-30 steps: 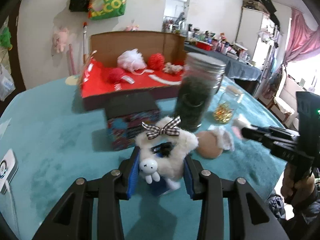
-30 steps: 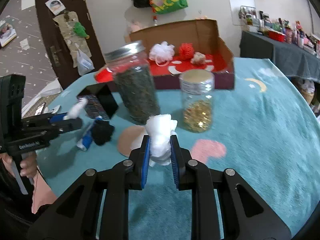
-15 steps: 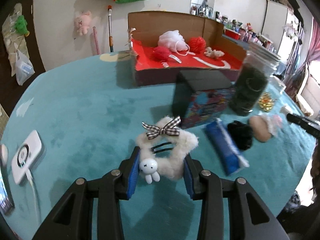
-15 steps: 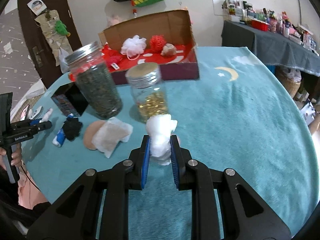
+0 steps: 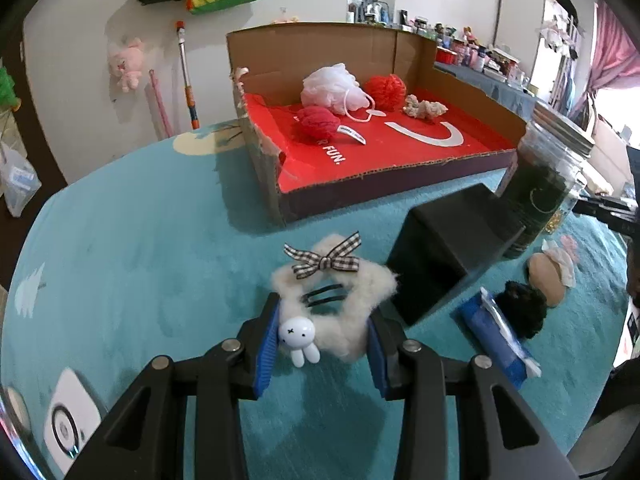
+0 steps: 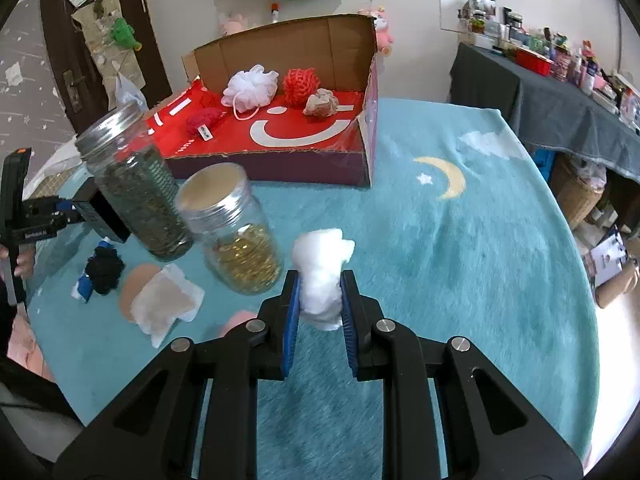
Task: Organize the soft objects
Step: 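Lift and carry the hair clip and sock over the box with both tools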
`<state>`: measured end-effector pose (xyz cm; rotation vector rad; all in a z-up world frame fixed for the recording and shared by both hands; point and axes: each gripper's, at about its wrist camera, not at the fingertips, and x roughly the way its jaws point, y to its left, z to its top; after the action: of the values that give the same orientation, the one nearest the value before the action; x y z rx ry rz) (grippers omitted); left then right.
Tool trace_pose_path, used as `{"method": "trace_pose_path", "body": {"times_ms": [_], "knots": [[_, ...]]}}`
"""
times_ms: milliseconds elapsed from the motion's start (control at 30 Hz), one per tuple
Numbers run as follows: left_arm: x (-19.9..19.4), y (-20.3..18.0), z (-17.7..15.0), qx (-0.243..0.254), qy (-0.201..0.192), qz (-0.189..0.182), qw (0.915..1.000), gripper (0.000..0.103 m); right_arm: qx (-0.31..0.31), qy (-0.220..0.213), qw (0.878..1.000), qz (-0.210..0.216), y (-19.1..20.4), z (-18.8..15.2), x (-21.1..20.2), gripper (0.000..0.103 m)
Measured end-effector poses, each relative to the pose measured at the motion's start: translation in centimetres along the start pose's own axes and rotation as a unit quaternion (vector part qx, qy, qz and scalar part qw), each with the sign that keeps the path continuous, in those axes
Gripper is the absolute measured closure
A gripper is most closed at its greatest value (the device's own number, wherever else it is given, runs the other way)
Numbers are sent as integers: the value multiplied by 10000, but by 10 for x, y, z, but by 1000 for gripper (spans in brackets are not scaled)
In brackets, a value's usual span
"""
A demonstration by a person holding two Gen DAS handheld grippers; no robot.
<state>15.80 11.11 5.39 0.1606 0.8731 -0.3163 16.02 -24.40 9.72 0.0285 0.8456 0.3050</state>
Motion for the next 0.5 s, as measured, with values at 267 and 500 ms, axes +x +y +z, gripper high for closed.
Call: {"method": "trace_pose_path", "body": {"times_ms": [267, 500], "knots": [[8, 4, 19, 194, 12, -67, 9998, 62, -186, 24, 9995, 241, -11, 17, 11, 84], [9, 5, 34, 358, -17, -172, 9992, 62, -361, -29, 9980, 511, -14, 36, 16, 84]]}}
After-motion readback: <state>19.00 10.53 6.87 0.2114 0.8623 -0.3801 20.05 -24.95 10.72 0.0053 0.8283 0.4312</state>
